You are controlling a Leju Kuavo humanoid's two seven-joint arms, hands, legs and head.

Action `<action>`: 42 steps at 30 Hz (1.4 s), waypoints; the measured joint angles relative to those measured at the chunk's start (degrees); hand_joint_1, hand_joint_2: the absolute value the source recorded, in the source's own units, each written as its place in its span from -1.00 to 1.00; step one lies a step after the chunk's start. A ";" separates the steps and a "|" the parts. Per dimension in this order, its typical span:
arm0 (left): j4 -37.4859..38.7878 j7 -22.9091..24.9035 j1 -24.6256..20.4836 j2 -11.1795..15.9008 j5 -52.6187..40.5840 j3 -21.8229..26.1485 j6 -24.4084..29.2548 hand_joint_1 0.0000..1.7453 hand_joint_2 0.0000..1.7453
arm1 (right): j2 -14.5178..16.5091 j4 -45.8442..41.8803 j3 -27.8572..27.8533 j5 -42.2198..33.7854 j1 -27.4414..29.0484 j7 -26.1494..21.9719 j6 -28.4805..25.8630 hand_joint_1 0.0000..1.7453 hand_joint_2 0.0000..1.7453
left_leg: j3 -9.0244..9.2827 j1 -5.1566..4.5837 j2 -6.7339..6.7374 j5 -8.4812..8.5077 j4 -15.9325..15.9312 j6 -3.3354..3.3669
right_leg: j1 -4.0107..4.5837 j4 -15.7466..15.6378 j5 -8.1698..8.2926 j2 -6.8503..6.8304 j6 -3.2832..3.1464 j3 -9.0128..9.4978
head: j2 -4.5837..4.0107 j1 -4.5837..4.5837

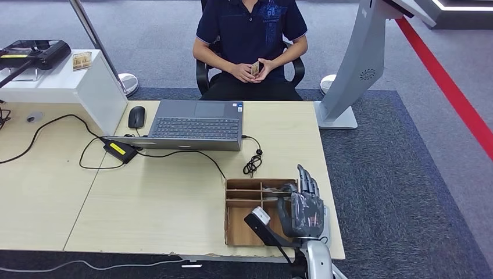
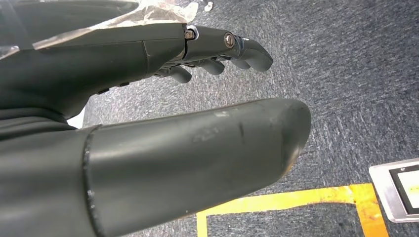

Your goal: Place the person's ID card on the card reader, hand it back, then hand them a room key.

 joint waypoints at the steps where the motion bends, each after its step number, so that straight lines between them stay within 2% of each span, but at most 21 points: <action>1: 0.00 -0.01 0.00 0.00 0.00 0.00 0.01 -1.00 -1.00 | -0.02 0.00 0.00 0.00 -0.06 0.02 0.00 0.58 1.00 | 0.00 0.00 0.00 0.00 0.00 0.00 | 0.00 0.00 0.00 0.00 0.00 0.00 | 0.00 0.00; 6: 0.00 -0.02 0.00 0.00 0.01 -0.03 0.03 -1.00 -1.00 | -0.13 0.02 0.04 -0.07 -0.26 0.03 0.00 0.94 1.00 | 0.00 0.01 0.00 0.00 0.00 0.00 | 0.02 0.00 0.00 0.00 0.00 -0.01 | -0.01 0.01; 8: 0.00 -0.02 0.00 0.00 0.02 -0.09 0.03 -1.00 -1.00 | -0.14 0.03 0.05 -0.10 -0.28 0.03 0.00 1.00 1.00 | -0.01 0.02 0.00 0.00 0.00 0.00 | 0.02 0.00 0.00 0.00 0.00 -0.01 | 0.00 0.00; 23: 0.00 -0.13 0.00 -0.02 0.21 -0.93 0.13 -1.00 -1.00 | -0.14 0.01 0.07 -0.91 -0.54 -0.32 0.00 1.00 1.00 | 0.00 0.04 0.00 0.00 0.00 0.00 | 0.05 0.00 0.00 0.00 0.00 0.00 | 0.00 0.01; 31: 0.00 -0.13 0.01 -0.03 0.87 -1.14 0.35 -1.00 -1.00 | -0.01 -0.79 -0.74 0.97 0.12 -2.43 -0.03 1.00 1.00 | 0.00 0.06 0.00 -0.01 0.00 -0.01 | 0.06 0.00 -0.01 0.01 -0.01 -0.01 | 0.00 0.00; 37: 0.00 0.00 0.03 -0.07 2.15 -1.27 0.95 -1.00 -1.00 | 0.53 -7.04 -4.18 4.16 3.41 -4.78 -0.10 1.00 1.00 | -0.01 0.08 0.00 -0.01 0.00 -0.02 | 0.09 0.00 -0.02 0.00 -0.03 -0.03 | -0.01 0.00; 42: 0.02 0.72 0.18 -0.07 3.69 -1.25 1.50 -1.00 -1.00 | 0.90 -19.48 -9.13 8.50 8.30 -5.12 -0.24 1.00 1.00 | -0.02 0.07 0.00 -0.02 0.00 -0.03 | 0.10 0.00 -0.04 0.00 -0.05 -0.04 | 0.00 0.00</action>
